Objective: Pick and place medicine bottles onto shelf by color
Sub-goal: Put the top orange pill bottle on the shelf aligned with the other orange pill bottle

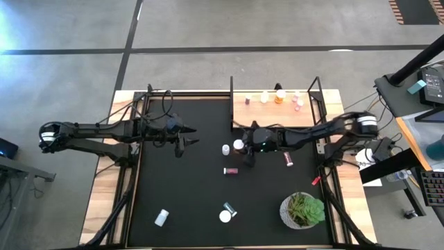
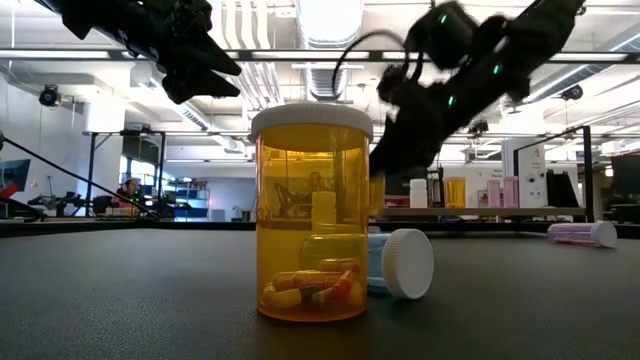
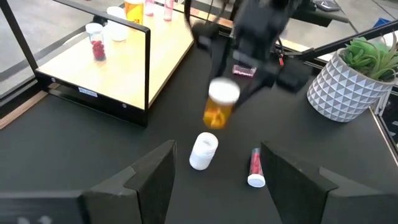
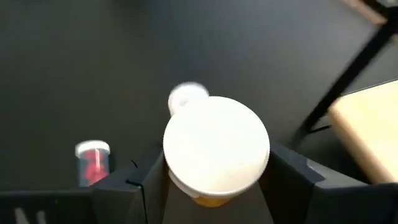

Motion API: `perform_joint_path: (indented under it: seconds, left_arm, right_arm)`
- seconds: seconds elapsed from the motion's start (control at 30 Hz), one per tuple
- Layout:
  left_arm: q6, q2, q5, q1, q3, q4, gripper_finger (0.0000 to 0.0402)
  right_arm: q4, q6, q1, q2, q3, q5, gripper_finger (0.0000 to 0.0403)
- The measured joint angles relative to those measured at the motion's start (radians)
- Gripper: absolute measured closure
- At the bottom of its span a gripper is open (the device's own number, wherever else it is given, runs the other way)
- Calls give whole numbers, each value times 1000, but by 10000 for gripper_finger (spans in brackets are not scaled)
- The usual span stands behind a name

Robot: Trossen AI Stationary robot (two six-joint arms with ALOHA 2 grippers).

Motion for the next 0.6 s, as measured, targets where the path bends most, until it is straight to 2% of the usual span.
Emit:
perform_joint_path:
  seconds: [0.13,0.27,0.33,0.47,0.6]
  left_arm:
    - [4,0,0,0,0,0,187]
    - [8,0,0,0,0,0,187]
    - [8,0,0,0,0,1,187]
    - [10,0,-15,0,0,1,187]
    - [10,0,-37,0,0,2,187]
  right_arm:
    - [-145,1,-30,-178,0,61,207]
    - [-295,9,-70,-346,-1,246,207]
    - [-361,63,-93,-401,-7,358,207]
    - [-470,235,-147,-443,-22,538,207]
    - [-526,359,-201,-416,-53,576,207]
